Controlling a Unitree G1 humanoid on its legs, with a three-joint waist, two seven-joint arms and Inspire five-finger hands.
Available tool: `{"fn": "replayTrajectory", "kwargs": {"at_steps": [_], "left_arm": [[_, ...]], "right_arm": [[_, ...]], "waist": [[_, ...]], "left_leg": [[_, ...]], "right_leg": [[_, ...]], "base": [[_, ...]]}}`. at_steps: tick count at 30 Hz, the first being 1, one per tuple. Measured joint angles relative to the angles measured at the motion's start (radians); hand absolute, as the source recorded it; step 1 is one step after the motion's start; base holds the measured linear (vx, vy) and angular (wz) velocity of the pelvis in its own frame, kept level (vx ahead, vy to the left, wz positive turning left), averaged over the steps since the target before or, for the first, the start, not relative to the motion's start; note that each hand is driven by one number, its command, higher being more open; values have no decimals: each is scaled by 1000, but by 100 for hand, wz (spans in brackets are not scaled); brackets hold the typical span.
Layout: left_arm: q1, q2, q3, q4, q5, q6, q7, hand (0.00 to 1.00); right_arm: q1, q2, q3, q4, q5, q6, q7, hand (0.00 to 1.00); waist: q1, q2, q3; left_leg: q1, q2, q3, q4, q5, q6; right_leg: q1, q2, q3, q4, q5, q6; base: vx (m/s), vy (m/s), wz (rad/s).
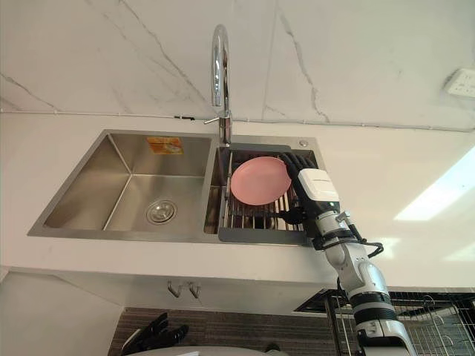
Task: Walk over to the sink, pick up the cup, carry it to the dishwasher, place the cup inside the dishwasher, then close the dishwasher door
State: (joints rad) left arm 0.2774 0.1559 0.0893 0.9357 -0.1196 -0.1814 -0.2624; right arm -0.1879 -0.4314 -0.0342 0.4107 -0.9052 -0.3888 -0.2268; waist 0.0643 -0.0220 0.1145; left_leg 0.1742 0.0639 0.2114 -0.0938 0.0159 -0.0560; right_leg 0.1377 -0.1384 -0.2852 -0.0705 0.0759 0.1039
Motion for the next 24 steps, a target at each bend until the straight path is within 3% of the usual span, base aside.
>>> {"fn": "replayTrajectory", "kwargs": {"at_steps": [24], "left_arm": [[0, -2, -10, -13, 0, 1, -1, 100]], "right_arm": [[-78, 1, 1, 138, 3, 76, -166, 100]], "waist": [[3, 12, 7]], "left_leg": [[-24, -13, -39, 0, 12, 9]], "right_leg": [[-2, -13, -37, 0, -1, 3]], "base": [[-17, -5, 4]]}}
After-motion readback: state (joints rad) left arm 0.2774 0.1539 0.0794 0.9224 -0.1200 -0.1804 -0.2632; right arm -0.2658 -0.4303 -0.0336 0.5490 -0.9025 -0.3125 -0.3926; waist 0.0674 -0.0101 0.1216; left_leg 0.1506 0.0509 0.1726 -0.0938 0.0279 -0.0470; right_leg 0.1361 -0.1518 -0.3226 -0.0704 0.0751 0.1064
